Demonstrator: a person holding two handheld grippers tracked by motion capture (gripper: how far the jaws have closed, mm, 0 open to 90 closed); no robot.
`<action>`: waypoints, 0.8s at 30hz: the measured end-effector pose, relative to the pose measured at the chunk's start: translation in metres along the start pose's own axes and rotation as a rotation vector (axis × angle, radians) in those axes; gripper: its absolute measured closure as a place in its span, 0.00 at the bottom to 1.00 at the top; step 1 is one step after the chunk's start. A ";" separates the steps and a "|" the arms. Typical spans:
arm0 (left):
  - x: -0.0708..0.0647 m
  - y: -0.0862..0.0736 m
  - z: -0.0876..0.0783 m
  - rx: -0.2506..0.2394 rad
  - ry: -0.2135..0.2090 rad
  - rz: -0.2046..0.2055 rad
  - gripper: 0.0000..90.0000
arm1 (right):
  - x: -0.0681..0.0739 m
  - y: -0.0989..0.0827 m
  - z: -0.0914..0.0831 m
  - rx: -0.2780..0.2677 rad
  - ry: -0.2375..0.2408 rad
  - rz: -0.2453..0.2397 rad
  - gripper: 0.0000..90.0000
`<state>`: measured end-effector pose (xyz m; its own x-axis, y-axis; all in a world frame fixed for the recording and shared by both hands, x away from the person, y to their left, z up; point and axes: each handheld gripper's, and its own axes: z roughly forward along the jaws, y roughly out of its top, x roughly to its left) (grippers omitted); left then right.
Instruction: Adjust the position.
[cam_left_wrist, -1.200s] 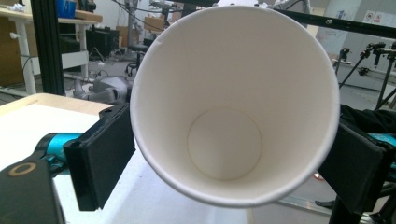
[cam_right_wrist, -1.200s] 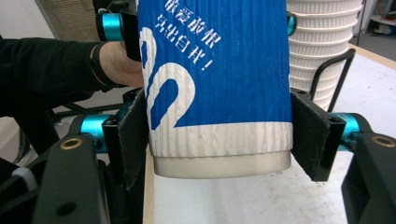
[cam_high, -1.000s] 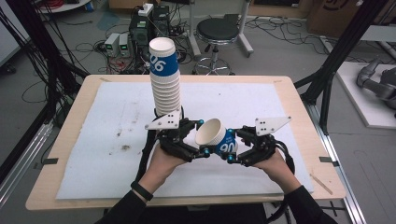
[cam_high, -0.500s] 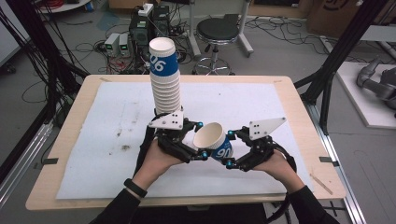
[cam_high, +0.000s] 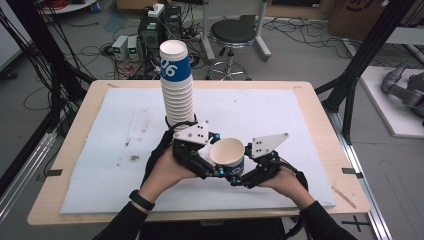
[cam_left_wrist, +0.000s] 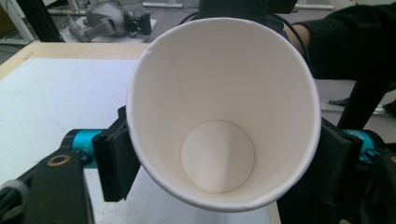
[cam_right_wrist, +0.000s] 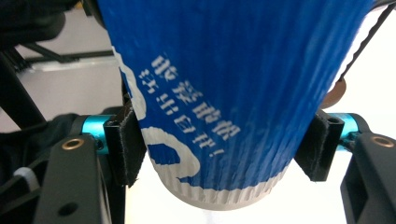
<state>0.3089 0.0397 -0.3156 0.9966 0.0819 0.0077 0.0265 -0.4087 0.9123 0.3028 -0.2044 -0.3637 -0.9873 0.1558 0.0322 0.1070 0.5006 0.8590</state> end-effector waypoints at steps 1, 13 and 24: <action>0.000 -0.001 0.000 -0.022 0.000 -0.015 0.23 | -0.001 0.000 -0.001 -0.015 0.006 0.009 0.33; 0.004 -0.011 0.009 -0.293 -0.055 -0.151 0.18 | -0.002 -0.002 -0.006 -0.175 0.037 0.065 0.33; 0.005 -0.008 0.013 -0.367 -0.046 -0.152 0.19 | -0.002 -0.003 -0.005 -0.230 0.048 0.103 0.33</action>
<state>0.3146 0.0313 -0.3288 0.9861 0.0723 -0.1495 0.1528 -0.0420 0.9874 0.3034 -0.2109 -0.3635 -0.9775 0.1531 0.1453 0.1835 0.2763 0.9434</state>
